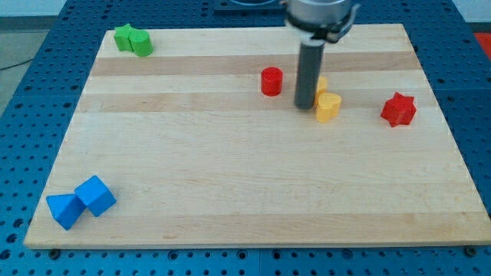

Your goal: Move the yellow heart below the yellow hexagon

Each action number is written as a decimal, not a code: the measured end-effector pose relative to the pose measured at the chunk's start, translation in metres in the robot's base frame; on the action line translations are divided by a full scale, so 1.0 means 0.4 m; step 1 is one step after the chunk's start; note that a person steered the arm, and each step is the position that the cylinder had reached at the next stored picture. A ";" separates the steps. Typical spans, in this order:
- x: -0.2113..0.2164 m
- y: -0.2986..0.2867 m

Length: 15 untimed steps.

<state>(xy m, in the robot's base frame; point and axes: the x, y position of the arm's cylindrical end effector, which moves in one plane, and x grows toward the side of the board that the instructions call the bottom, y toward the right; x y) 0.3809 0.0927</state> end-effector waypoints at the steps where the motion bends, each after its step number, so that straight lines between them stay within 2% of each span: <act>1: -0.115 0.082; 3: -0.256 0.225; 4: -0.322 0.244; 5: -0.324 0.244; 6: -0.169 0.200; 7: -0.158 0.108; 10: 0.036 -0.171; 11: 0.139 -0.136; 13: 0.085 0.074; 15: 0.015 0.204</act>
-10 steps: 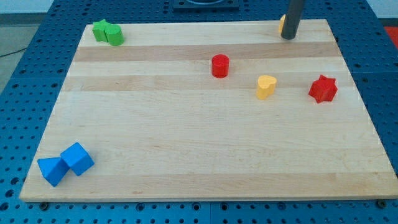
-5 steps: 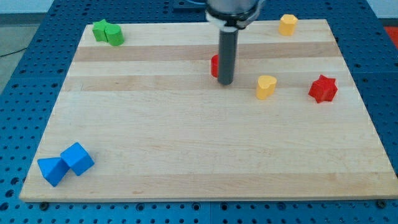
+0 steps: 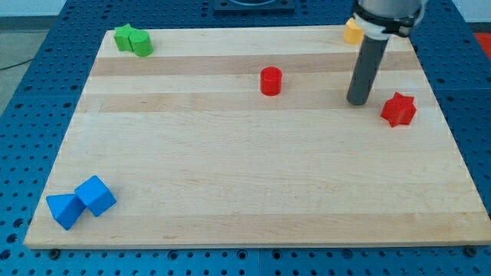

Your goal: Move the yellow heart below the yellow hexagon

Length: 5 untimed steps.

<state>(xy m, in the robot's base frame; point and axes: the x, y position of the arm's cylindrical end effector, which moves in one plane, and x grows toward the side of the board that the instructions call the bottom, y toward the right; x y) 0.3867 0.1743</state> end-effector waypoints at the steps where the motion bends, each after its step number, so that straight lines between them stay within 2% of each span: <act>1: -0.049 0.035; 4: -0.201 0.052; 5: -0.214 0.055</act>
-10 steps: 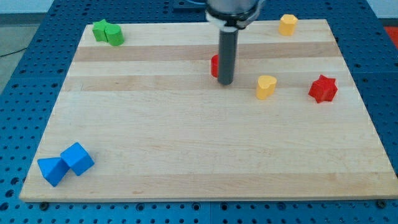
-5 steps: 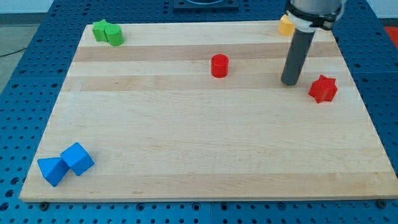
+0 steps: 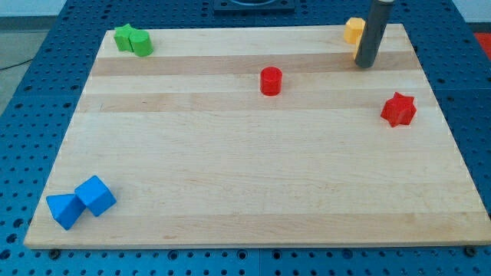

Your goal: Move the yellow heart below the yellow hexagon

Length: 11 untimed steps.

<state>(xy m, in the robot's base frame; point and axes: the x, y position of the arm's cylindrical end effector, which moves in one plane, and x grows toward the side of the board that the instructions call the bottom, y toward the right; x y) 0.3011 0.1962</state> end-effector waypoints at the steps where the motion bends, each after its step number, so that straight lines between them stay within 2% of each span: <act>1: 0.000 0.002; 2: 0.000 0.003; 3: -0.006 0.070; 4: -0.085 0.095; 5: -0.087 0.095; 7: -0.016 0.087; 11: -0.029 0.024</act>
